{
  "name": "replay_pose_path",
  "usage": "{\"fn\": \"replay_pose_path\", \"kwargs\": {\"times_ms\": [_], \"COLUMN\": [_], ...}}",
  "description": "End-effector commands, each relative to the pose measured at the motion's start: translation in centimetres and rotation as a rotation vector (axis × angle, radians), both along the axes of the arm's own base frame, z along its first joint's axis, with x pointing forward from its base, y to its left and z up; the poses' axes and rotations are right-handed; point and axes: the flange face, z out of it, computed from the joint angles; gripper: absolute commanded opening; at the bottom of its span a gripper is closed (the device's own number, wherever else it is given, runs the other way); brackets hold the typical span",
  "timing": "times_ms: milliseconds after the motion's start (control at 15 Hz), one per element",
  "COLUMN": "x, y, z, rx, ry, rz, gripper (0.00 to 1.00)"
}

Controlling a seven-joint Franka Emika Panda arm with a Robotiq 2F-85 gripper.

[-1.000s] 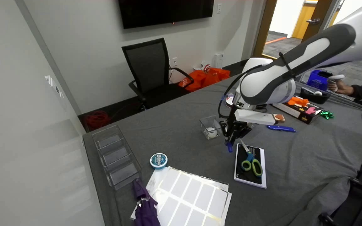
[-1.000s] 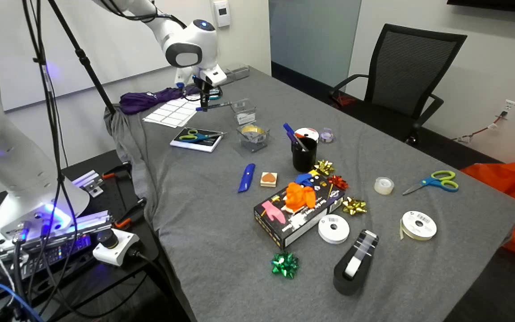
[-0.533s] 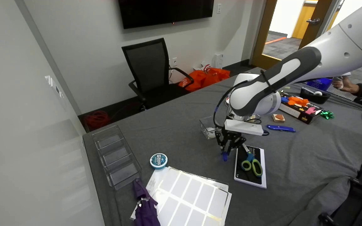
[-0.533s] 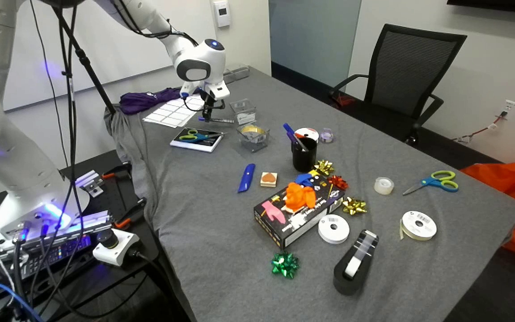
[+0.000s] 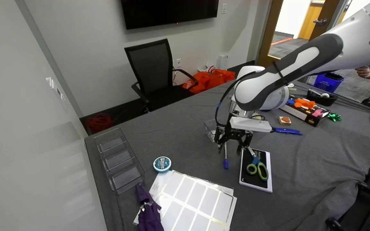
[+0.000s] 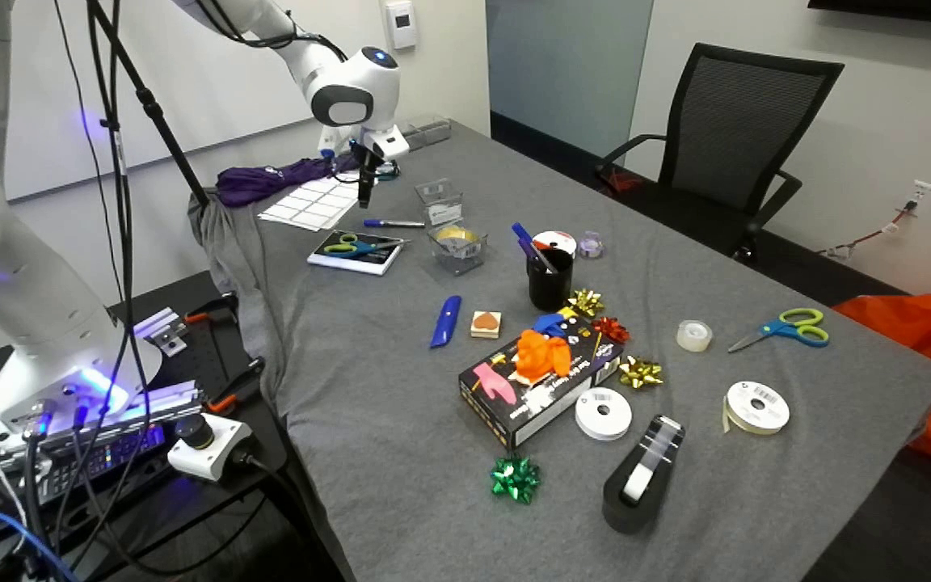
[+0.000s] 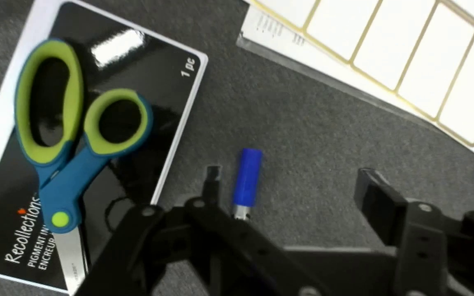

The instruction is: Move the pen to the other side of the book

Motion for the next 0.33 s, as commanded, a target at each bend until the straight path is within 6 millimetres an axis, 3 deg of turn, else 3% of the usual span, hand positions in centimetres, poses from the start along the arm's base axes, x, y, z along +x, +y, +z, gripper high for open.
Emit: {"fn": "replay_pose_path", "kwargs": {"times_ms": [0, 267], "x": [-3.5, -6.2], "y": [0.4, 0.8], "z": [3.5, 6.4], "rx": [-0.060, -0.131], "ry": [0.029, -0.028], "rz": [0.108, 0.225], "gripper": [1.00, 1.00]}}
